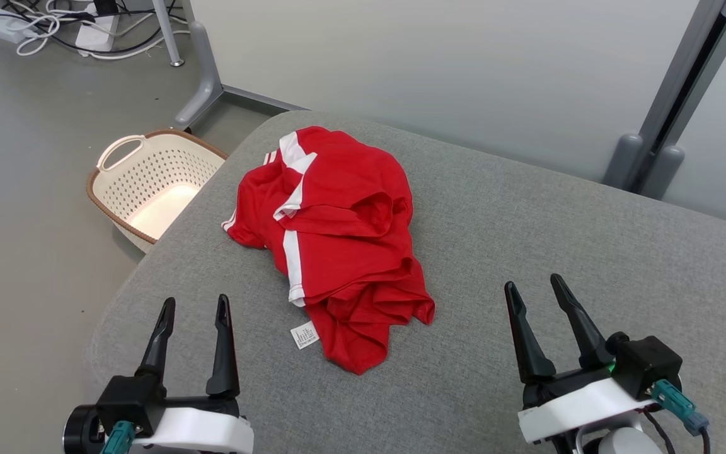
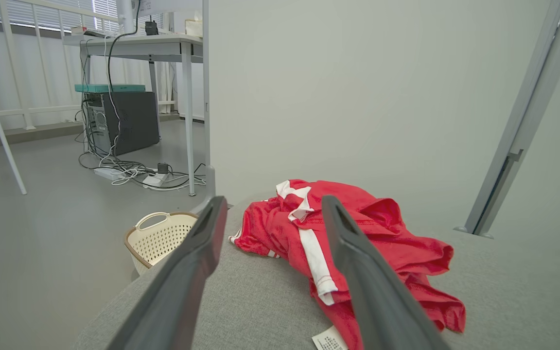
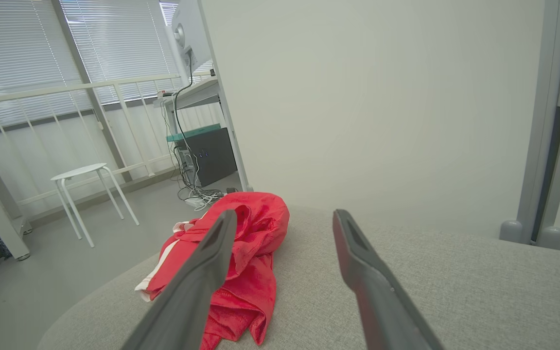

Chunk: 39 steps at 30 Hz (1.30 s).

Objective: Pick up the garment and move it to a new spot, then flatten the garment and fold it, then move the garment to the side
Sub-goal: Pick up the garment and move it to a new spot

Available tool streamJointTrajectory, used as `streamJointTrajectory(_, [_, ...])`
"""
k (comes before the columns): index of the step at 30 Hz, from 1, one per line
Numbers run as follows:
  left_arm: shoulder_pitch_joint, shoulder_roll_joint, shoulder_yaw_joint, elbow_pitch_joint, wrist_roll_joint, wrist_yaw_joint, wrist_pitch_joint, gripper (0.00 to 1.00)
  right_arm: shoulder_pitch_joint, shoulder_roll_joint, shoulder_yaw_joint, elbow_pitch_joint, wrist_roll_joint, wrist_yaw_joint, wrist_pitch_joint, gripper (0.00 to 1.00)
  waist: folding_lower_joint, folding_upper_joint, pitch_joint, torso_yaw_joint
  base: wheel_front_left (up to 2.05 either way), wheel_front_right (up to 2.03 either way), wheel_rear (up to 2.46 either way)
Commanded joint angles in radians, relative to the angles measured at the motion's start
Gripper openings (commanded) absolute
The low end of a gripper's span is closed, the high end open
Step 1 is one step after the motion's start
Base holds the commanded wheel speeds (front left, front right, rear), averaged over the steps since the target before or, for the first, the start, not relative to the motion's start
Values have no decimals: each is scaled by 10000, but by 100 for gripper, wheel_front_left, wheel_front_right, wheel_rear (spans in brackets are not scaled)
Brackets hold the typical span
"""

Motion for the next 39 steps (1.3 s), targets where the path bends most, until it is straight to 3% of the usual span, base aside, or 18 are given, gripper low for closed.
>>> streamJointTrajectory(1, [-53, 41, 124, -7, 5, -36, -7, 100, 95, -27, -54, -13, -57, 30, -17, 100, 0, 0, 3, -11, 0, 0, 0])
streamJointTrajectory(9, [-370, 36, 341, 67, 97, -362, -8, 100, 170, -30, -419, -220, -324, 30, -17, 100, 0, 0, 300, -39, 0, 0, 0])
streamJointTrajectory(13, [-810, 44, 478, 324, 195, -834, -5, 100, 176, -27, -844, -520, -634, 30, -17, 100, 0, 0, 763, -201, 0, 0, 0])
streamJointTrajectory(18, [-1915, 102, 1008, 998, -237, -1749, -7, 100, -76, -252, -1288, -860, -940, 30, -17, 100, 0, 0, 1604, -746, 0, 0, 0])
streamJointTrajectory(20, [-2156, 172, 1098, 1163, -246, -1888, -5, 100, -136, -300, -1335, -924, -982, 30, -17, 100, 0, 0, 1795, -865, 0, 0, 0])
streamJointTrajectory(27, [-4844, 1479, 419, 3363, -373, -2447, 570, 100, -472, -969, -1658, -1368, -1448, 30, -16, 100, 0, 0, 2958, -1478, 0, 0, 0])
streamJointTrajectory(32, [-6475, 2330, -429, 4432, -982, -2473, 1962, 100, -679, -1207, -1974, -1660, -1644, 19, -16, 100, 0, 0, 3574, -1841, 0, 0, 0])
streamJointTrajectory(39, [-8036, 2998, -1196, 5638, -1883, -2479, 3607, 100, -979, -1377, -1700, -1823, -1860, 17, -16, 100, 0, 0, 4221, -2366, 0, 0, 0])
